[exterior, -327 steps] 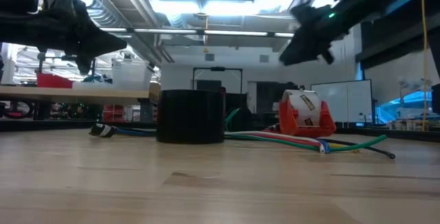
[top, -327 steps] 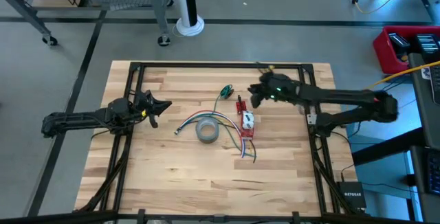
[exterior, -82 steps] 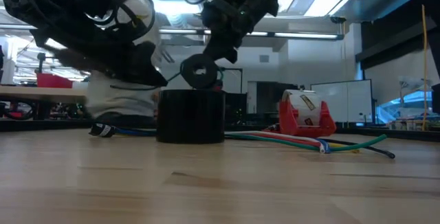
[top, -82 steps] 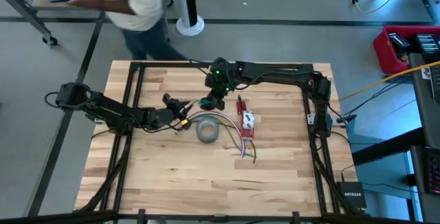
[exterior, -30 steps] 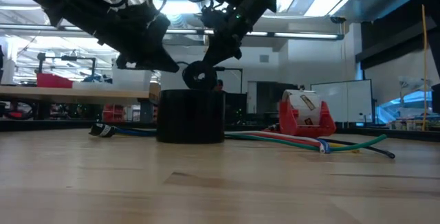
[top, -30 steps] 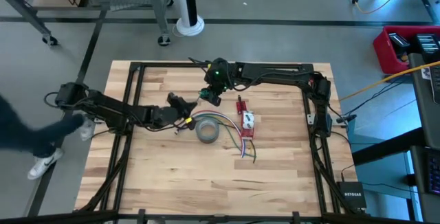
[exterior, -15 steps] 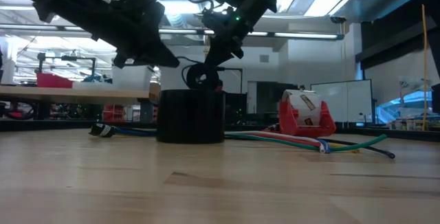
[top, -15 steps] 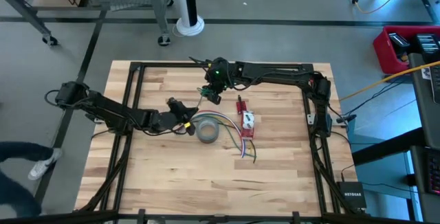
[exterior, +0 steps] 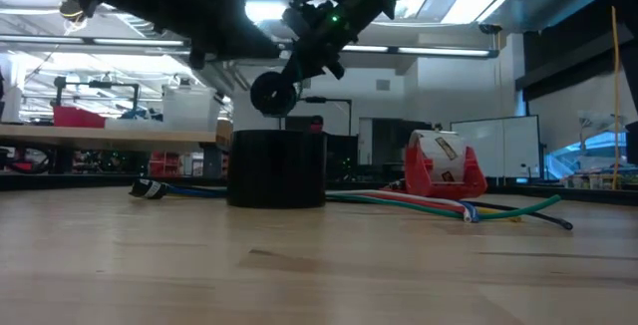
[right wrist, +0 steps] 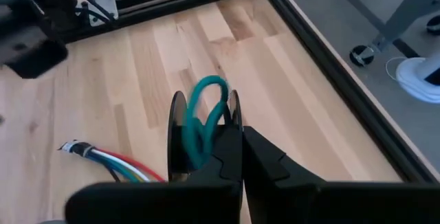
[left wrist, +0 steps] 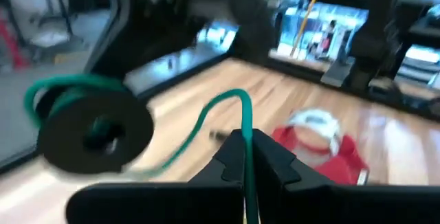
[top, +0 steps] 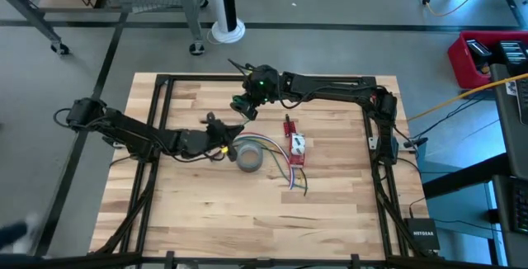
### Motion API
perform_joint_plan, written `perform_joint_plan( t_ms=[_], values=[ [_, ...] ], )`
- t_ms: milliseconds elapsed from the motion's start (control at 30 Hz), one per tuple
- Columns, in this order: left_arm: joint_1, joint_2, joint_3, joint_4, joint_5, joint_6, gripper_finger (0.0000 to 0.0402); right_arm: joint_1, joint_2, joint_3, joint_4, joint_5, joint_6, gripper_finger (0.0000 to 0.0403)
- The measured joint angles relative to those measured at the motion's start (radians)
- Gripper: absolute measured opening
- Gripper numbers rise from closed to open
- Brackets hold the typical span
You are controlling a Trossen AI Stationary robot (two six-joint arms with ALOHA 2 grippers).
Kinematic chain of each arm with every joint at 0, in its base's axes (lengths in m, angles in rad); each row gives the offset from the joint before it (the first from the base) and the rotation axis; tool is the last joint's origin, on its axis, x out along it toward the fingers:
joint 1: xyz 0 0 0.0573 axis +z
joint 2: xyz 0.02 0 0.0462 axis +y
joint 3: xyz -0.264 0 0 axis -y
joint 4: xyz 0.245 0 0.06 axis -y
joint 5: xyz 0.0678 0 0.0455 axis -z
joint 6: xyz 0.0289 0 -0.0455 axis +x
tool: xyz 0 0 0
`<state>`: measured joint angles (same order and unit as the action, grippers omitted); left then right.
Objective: Coil cords
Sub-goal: Uncoil the green wire from the black spool
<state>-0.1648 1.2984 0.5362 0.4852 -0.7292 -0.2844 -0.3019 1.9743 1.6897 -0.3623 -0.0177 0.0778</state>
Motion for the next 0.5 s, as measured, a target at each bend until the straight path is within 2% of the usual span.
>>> perform_joint_plan(
  t_ms=[133, 267, 367, 500],
  values=[
    [-0.029, 0.000, 0.000, -0.287, -0.075, -0.240, 0.0000, 0.000, 0.000, 0.000, -0.025, 0.000, 0.003, 0.0000],
    [-0.083, 0.000, 0.000, -0.571, -0.239, -0.525, 0.0000, 0.000, 0.000, 0.000, -0.096, 0.000, 0.001, 0.0000],
    [-0.120, 0.000, 0.000, -0.734, -0.357, -0.706, 0.0000, 0.001, 0.000, 0.000, -0.150, -0.037, 0.002, 0.0000],
    [-0.130, -0.014, 0.000, -0.896, -0.419, -0.860, 0.0000, 0.001, 0.000, 0.000, -0.165, -0.101, 0.025, 0.0000]
  ],
)
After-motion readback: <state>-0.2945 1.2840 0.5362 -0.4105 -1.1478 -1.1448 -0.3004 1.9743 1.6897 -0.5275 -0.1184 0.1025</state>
